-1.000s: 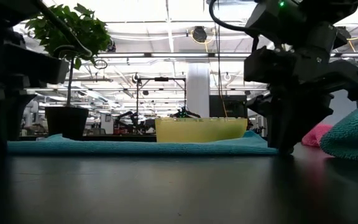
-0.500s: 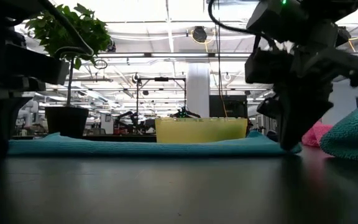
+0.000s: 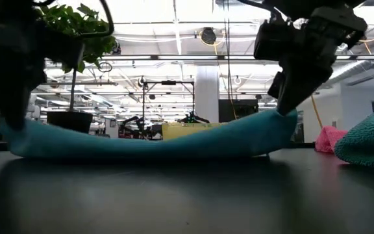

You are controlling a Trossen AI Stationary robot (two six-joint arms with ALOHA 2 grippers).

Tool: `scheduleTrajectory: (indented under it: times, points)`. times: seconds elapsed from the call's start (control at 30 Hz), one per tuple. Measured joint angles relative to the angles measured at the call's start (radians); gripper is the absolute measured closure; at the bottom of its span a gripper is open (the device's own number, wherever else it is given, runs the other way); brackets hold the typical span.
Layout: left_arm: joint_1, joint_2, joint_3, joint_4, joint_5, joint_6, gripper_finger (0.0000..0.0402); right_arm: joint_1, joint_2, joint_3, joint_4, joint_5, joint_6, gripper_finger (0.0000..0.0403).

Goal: Fold microfiber towels
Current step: Fold the left blue microfiber cloth

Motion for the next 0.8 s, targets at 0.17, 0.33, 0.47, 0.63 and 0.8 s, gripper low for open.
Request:
scheduleTrajectory:
  times: [0.17,0.33,0.47,0.63,0.8]
  points:
    - [0.062,-0.035,0.001,-0.073,-0.005,-0.057,0.0400,-0.033,-0.031,0.002,-0.039,0.000,0.012,0.0402]
    - [0.116,-0.036,0.001,-0.116,-0.007,-0.071,0.0400,-0.069,-0.046,0.002,-0.070,0.000,0.015,0.0403]
    - [0.158,-0.036,0.001,-0.113,-0.017,-0.044,0.0399,-0.103,-0.046,0.002,-0.070,0.001,-0.004,0.0403]
    - [0.212,-0.036,0.001,-0.108,-0.060,-0.005,0.0398,-0.143,-0.046,0.002,-0.068,0.004,-0.017,0.0403]
    - [0.258,-0.036,-0.004,-0.104,-0.062,0.021,0.0394,-0.170,-0.046,0.002,-0.092,0.004,-0.036,0.0403]
